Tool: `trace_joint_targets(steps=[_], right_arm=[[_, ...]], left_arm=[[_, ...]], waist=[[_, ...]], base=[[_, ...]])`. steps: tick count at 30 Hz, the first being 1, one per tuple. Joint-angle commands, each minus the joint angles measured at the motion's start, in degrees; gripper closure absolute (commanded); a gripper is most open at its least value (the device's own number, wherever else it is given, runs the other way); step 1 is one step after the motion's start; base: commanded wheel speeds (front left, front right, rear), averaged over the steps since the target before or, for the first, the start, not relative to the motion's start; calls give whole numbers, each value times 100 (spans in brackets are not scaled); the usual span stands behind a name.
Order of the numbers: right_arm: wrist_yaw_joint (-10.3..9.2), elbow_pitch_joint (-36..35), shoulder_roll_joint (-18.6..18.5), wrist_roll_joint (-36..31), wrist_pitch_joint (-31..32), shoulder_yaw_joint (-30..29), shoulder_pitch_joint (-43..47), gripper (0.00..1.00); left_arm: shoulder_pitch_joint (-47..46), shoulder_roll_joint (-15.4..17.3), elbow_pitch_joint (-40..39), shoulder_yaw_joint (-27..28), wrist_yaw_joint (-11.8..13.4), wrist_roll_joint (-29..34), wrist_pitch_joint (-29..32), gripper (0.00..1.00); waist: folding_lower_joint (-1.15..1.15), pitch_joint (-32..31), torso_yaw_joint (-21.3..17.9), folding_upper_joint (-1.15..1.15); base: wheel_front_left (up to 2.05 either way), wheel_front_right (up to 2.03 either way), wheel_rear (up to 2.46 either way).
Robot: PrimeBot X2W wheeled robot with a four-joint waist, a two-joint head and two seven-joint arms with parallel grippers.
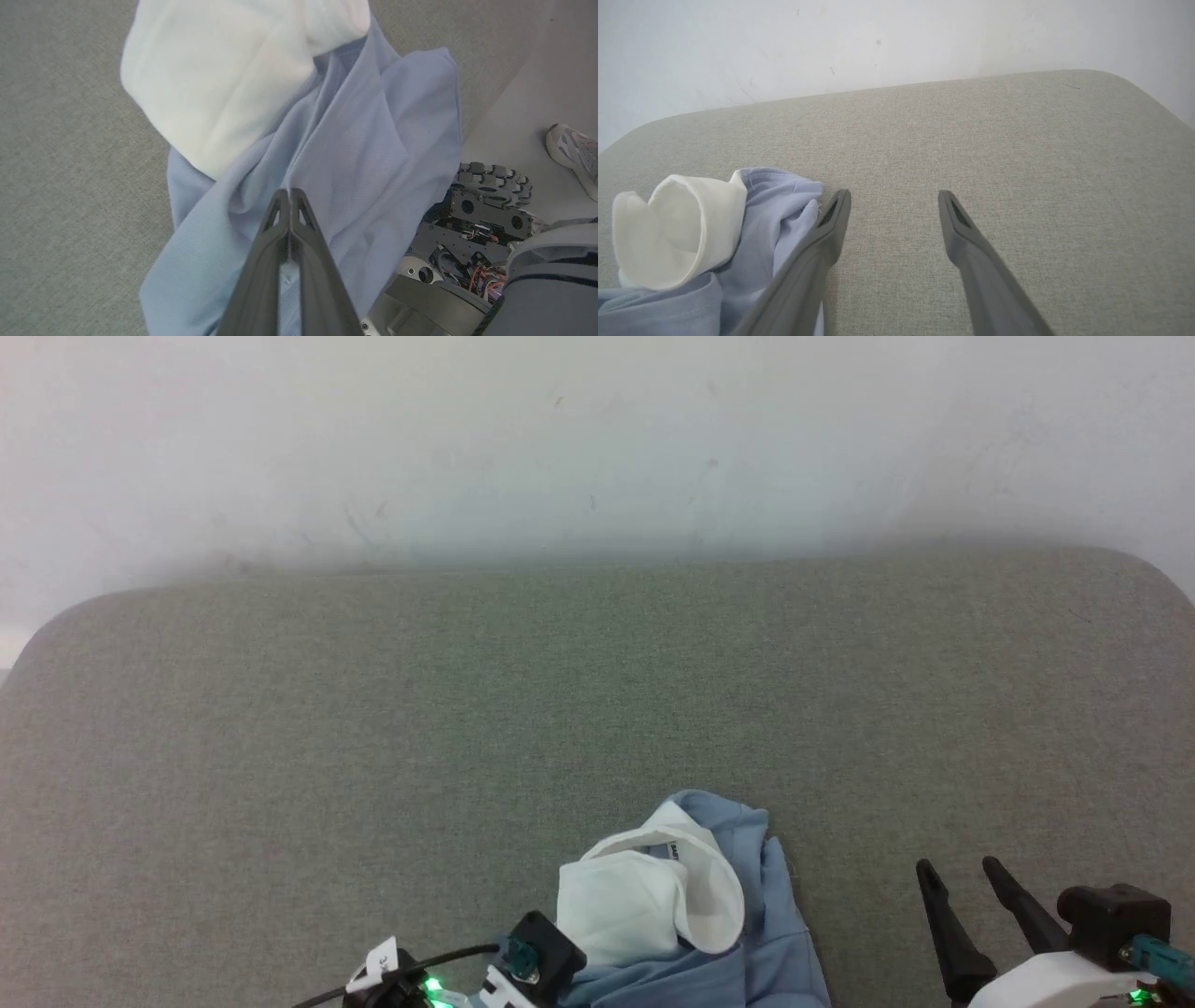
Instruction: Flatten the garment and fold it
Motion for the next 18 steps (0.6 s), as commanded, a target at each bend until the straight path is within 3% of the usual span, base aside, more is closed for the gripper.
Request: trace_joint_targets(steps=[1, 6, 8, 13, 18], right_arm=[[-4, 9, 14, 14, -24, -3, 39, 0], [-4, -2, 14, 28, -32, -28, 27, 0], [-4, 1, 14, 32, -38, -44, 24, 0], [-4, 15, 14, 39, -48, -39, 4, 0], [-4, 22, 14, 41, -70, -38, -10, 0]], left_arm=[[39, 54, -32, 6, -35, -2, 5, 100], [-110, 116, -172, 197, 39, 124, -252, 100], [-217, 141, -247, 464, 206, 210, -512, 100], [-299, 403, -264, 1607, 1085, 455, -1248, 100], [255, 537, -198, 2624, 1965, 240, -1564, 100]], waist=[[0, -2, 5, 0], [0, -7, 45, 0], [0, -7, 68, 0], [0, 16, 87, 0], [0, 101, 83, 0]], base=[[0, 0, 0], [0, 0, 0], [0, 0, 0], [0, 0, 0], [0, 0, 0]])
